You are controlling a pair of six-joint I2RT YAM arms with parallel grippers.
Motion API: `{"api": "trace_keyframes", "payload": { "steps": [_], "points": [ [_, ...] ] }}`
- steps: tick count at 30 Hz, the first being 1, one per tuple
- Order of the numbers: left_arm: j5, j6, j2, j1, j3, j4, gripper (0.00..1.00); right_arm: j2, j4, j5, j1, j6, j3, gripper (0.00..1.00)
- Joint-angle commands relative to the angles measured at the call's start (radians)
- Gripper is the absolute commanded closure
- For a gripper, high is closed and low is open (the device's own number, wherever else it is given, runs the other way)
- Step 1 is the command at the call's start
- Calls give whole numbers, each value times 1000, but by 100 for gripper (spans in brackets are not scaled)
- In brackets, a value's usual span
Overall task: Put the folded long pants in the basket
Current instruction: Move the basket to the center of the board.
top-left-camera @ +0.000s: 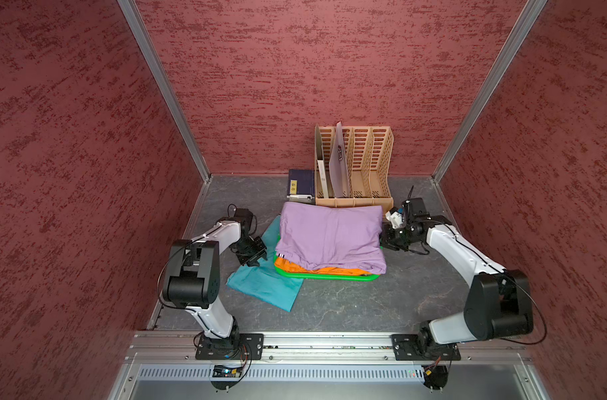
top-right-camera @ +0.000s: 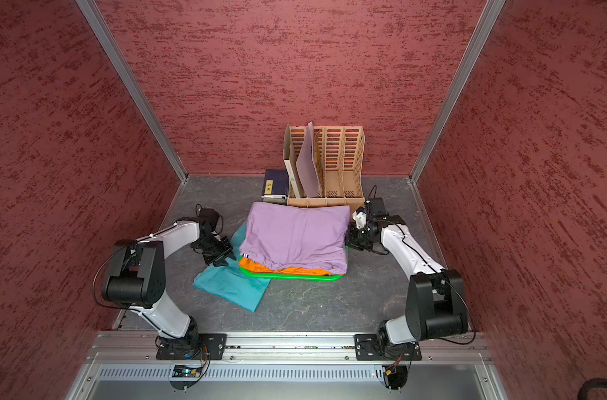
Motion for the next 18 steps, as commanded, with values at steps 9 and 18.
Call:
{"api": "trace_keyframes", "payload": {
  "steps": [9,18],
  "points": [
    [-110,-13,-60,85,-85,36,64,-9,-76,535,-161,12,44,100],
    [-108,-21,-121,93,-110,46,61,49,-72,560,-209,10,119,97]
  ]
}}
